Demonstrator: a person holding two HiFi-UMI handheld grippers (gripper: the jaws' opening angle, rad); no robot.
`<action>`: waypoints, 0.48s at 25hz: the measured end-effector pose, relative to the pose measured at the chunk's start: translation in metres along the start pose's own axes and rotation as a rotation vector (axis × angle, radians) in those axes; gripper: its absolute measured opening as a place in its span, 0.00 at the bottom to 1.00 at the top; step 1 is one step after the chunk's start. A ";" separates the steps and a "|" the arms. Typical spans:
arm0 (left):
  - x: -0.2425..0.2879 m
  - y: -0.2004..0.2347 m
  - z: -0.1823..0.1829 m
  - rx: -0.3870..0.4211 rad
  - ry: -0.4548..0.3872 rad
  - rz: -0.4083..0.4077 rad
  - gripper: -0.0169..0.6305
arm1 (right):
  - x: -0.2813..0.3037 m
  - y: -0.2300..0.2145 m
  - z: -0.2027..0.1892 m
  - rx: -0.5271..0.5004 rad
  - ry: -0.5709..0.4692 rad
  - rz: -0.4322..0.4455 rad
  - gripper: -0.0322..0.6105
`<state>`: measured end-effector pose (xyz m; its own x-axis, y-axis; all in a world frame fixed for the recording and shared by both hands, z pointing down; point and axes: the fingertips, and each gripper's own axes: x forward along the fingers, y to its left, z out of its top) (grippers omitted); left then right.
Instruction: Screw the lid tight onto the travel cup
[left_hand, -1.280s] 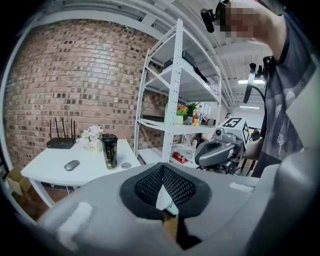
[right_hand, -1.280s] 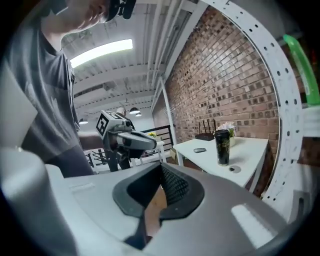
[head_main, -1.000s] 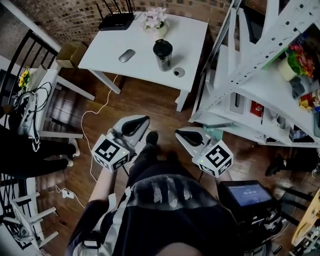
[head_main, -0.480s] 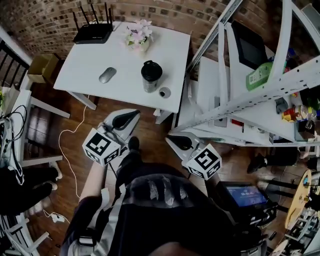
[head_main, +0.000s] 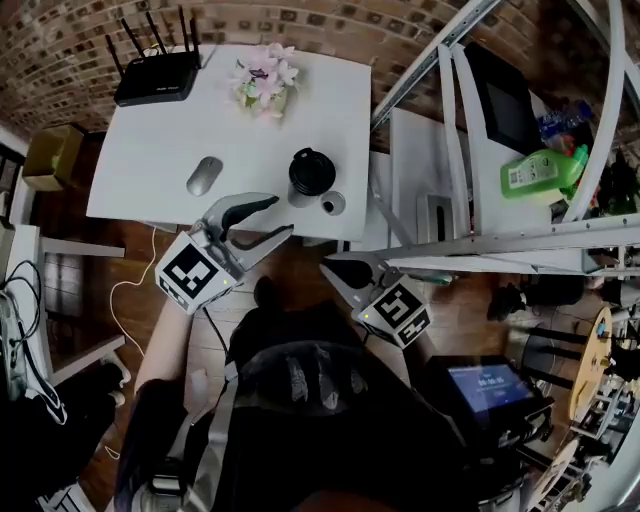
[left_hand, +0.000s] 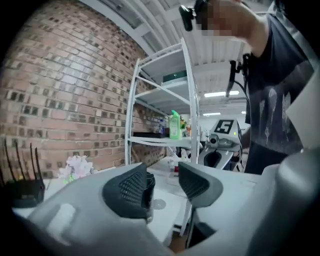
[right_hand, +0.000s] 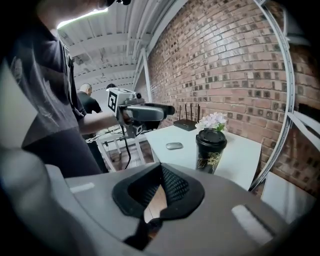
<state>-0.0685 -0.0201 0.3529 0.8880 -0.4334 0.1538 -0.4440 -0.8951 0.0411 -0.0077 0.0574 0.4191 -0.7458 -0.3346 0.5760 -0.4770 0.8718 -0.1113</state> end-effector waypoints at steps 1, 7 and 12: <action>0.007 0.005 -0.004 0.073 0.037 -0.018 0.38 | 0.004 -0.003 -0.003 0.007 0.014 -0.003 0.06; 0.051 0.029 -0.030 0.379 0.290 -0.158 0.57 | 0.020 -0.028 -0.032 0.116 0.112 -0.019 0.24; 0.082 0.042 -0.036 0.423 0.359 -0.212 0.61 | 0.029 -0.067 -0.046 0.156 0.113 -0.027 0.40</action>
<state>-0.0184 -0.0897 0.4028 0.8234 -0.2440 0.5123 -0.1094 -0.9542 -0.2786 0.0240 0.0056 0.4810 -0.6792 -0.3067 0.6668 -0.5685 0.7945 -0.2136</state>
